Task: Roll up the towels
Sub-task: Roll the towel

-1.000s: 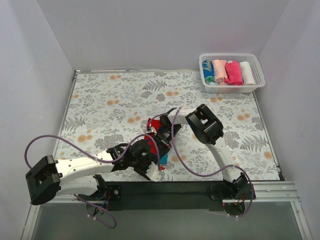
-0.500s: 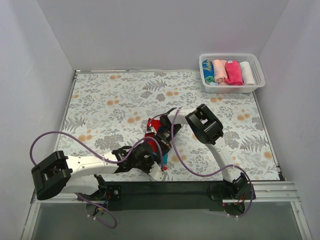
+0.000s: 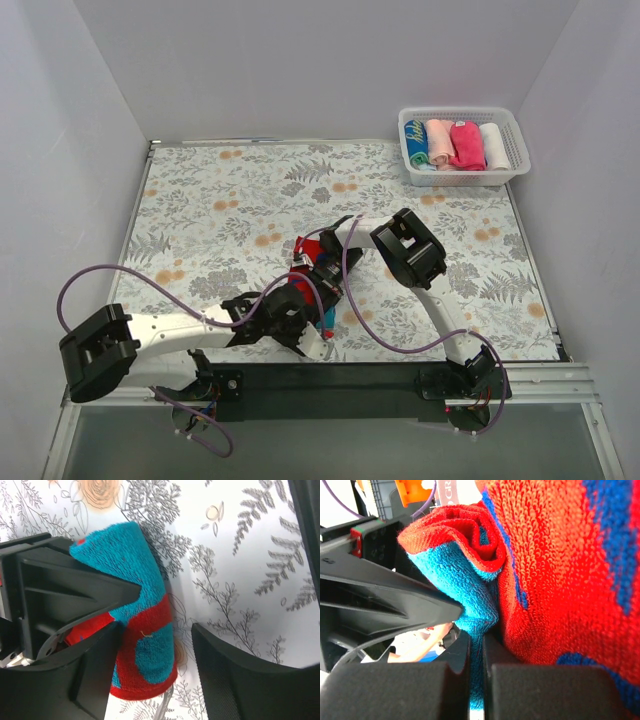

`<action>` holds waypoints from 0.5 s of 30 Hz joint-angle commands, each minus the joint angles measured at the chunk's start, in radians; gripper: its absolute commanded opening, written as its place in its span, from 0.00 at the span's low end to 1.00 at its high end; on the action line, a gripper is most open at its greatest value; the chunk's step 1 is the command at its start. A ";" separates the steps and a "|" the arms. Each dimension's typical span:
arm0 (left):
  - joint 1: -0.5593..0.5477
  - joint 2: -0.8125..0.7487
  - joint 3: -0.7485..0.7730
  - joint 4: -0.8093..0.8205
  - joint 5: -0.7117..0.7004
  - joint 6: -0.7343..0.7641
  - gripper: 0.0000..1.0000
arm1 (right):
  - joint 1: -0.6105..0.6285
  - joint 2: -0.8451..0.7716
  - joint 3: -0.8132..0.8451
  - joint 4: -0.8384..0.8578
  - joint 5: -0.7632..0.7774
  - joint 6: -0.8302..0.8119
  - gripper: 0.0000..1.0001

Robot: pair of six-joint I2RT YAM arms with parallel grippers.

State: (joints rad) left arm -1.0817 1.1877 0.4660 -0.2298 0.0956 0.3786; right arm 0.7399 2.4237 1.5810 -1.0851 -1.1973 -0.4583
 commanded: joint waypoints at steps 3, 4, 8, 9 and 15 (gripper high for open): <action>-0.001 0.059 -0.004 -0.025 0.026 -0.010 0.45 | -0.011 0.095 -0.052 0.076 0.197 -0.095 0.01; -0.001 0.064 -0.012 -0.025 0.024 -0.007 0.43 | -0.010 0.094 -0.052 0.074 0.197 -0.097 0.01; -0.001 0.072 -0.009 -0.100 0.076 -0.021 0.28 | -0.017 0.080 -0.049 0.070 0.206 -0.098 0.01; -0.001 0.075 0.015 -0.132 0.098 -0.023 0.22 | -0.020 0.066 -0.050 0.071 0.211 -0.094 0.03; 0.034 0.124 0.089 -0.331 0.286 -0.069 0.07 | -0.108 -0.001 -0.030 0.070 0.232 -0.057 0.32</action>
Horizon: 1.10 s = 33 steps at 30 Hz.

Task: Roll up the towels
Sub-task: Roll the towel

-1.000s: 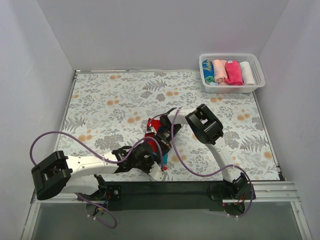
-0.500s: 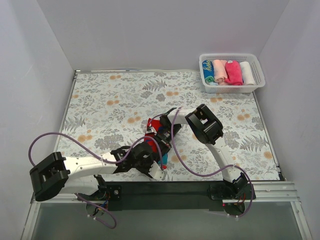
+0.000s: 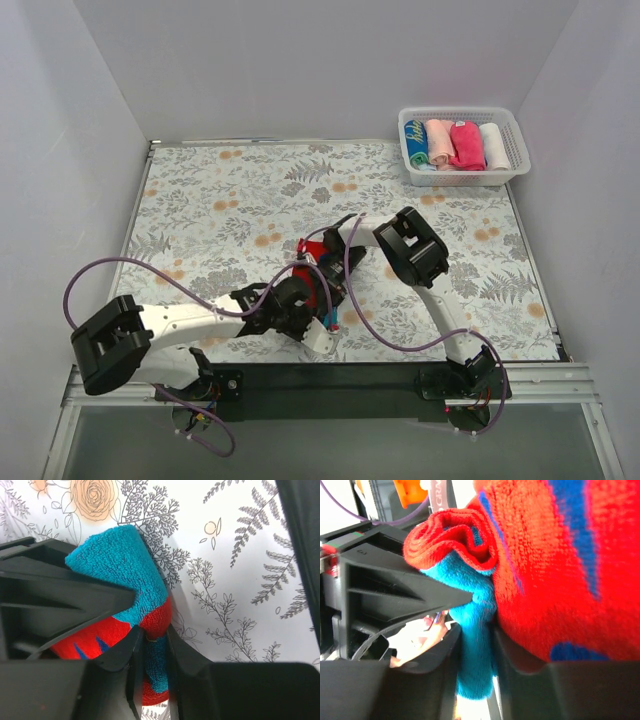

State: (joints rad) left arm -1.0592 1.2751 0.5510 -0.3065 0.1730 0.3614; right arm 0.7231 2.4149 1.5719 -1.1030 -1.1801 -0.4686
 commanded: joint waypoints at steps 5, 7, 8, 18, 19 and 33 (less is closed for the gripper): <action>0.083 0.127 0.081 -0.368 0.325 -0.004 0.02 | -0.191 -0.109 0.042 0.071 0.247 -0.022 0.55; 0.145 0.189 0.118 -0.396 0.393 0.008 0.02 | -0.235 -0.167 0.048 0.072 0.261 -0.016 0.62; 0.168 0.210 0.160 -0.426 0.414 0.014 0.02 | -0.250 -0.189 0.048 0.077 0.267 -0.013 0.64; 0.372 0.516 0.455 -0.700 0.657 0.134 0.11 | -0.396 -0.642 -0.212 0.278 0.387 0.039 0.68; 0.384 0.545 0.475 -0.715 0.657 0.142 0.12 | -0.392 -0.675 -0.229 0.291 0.398 0.038 0.68; 0.568 1.033 0.837 -0.928 0.672 0.172 0.16 | -0.133 -0.890 -0.381 0.319 0.591 -0.039 0.52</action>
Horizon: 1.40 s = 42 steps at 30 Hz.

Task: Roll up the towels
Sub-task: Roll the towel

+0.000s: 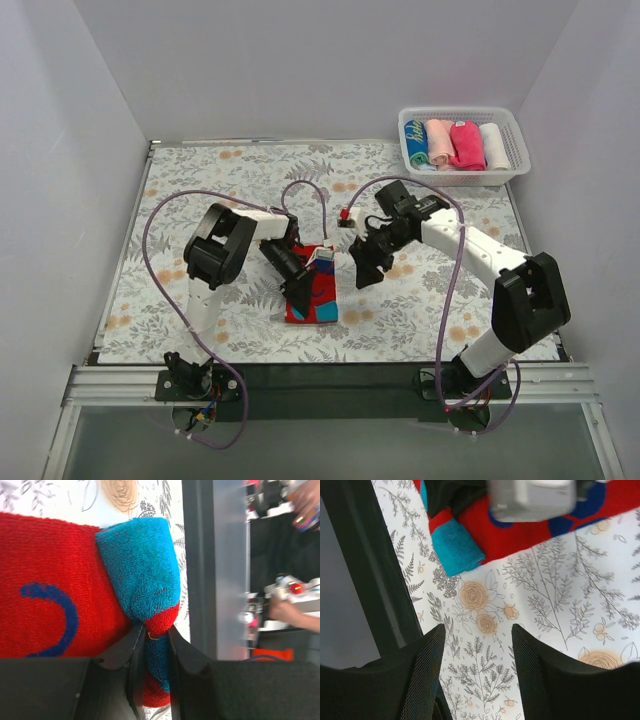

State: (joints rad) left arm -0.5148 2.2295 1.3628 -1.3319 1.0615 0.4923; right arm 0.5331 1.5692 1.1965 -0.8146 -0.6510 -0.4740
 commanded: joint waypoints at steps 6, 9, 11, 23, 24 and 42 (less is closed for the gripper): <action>0.044 0.156 0.096 0.088 -0.221 0.009 0.19 | 0.266 -0.021 -0.009 0.139 0.195 -0.025 0.58; 0.047 0.168 0.096 0.097 -0.230 0.005 0.20 | 0.376 -0.003 -0.031 0.238 0.299 -0.008 0.63; 0.048 0.168 0.091 0.111 -0.232 -0.004 0.21 | 0.444 0.009 -0.060 0.313 0.358 -0.014 0.65; 0.055 0.151 0.087 0.128 -0.212 -0.009 0.25 | 0.547 0.109 -0.186 0.574 0.467 -0.048 0.59; 0.058 0.147 0.084 0.131 -0.212 -0.009 0.25 | 0.545 0.124 -0.190 0.578 0.465 -0.057 0.58; 0.344 -0.244 0.052 0.247 -0.084 -0.083 0.59 | 0.467 0.153 -0.163 0.279 0.136 -0.018 0.01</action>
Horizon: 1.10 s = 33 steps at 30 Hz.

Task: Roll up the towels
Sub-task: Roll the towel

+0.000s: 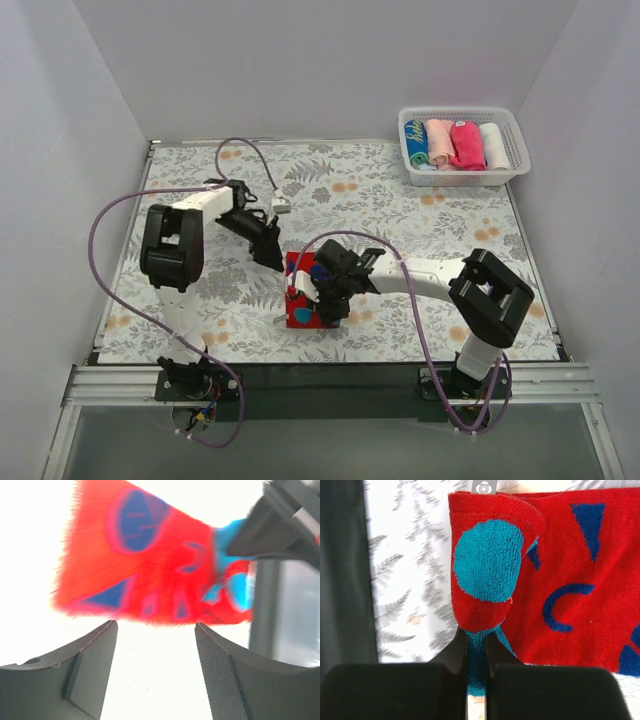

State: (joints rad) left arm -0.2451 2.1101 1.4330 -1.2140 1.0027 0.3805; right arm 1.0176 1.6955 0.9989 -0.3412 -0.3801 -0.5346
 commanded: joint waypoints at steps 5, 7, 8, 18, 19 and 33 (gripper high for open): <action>0.185 -0.382 -0.208 0.277 -0.024 -0.018 0.60 | -0.073 0.105 0.151 -0.321 -0.261 0.065 0.01; 0.187 -0.491 -0.282 0.354 -0.077 -0.014 0.60 | -0.093 0.176 0.223 -0.390 -0.313 0.061 0.01; 0.188 -0.551 -0.330 0.388 -0.100 -0.023 0.60 | -0.099 0.203 0.254 -0.421 -0.331 0.055 0.01; 0.013 -1.183 -0.721 0.406 -0.332 0.156 0.72 | -0.194 0.515 0.463 -0.582 -0.531 0.019 0.01; -0.040 -1.238 -0.773 0.404 -0.396 0.165 0.72 | -0.204 0.533 0.489 -0.593 -0.551 0.024 0.01; -0.540 -1.018 -0.806 0.680 -0.615 0.081 0.64 | -0.264 0.731 0.590 -0.690 -0.612 0.030 0.02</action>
State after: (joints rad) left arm -0.7464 1.0554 0.5957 -0.6167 0.4454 0.4629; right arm 0.7563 2.3795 1.5826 -1.0710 -1.1076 -0.4694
